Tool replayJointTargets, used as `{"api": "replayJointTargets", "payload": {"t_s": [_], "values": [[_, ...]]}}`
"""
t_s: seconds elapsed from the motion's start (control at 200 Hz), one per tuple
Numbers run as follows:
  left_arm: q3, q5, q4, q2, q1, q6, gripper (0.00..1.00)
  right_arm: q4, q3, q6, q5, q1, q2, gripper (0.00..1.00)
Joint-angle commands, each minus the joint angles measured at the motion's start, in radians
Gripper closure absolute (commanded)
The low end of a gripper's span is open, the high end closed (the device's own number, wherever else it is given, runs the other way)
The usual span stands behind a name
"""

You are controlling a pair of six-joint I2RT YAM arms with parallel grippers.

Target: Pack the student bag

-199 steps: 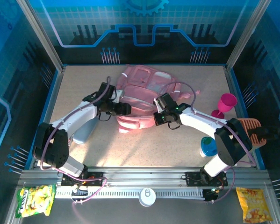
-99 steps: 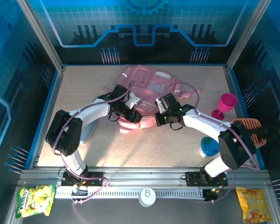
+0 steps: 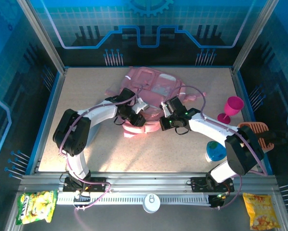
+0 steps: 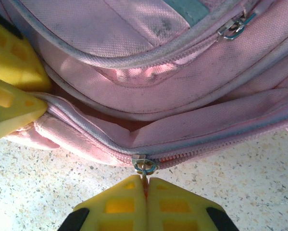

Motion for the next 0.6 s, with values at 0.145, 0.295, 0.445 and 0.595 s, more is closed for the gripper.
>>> {"api": "replayJointTargets", "payload": {"t_s": [0.145, 0.295, 0.445, 0.595], "values": [[-0.013, 0.077, 0.082, -0.036, -0.011, -0.09, 0.89, 0.052, -0.011, 0.062, -0.047, 0.061, -0.012, 0.97], [-0.047, 0.11, 0.18, -0.053, -0.011, -0.168, 0.92, 0.095, 0.0, 0.112, -0.046, 0.13, 0.031, 0.97], [-0.051, 0.088, 0.196, -0.058, -0.011, -0.184, 0.93, 0.106, 0.011, 0.134, -0.033, 0.169, 0.06, 0.97], [-0.055, 0.074, 0.188, -0.063, -0.009, -0.181, 0.93, 0.08, -0.009, 0.145, 0.041, 0.164, 0.024, 0.92]]}}
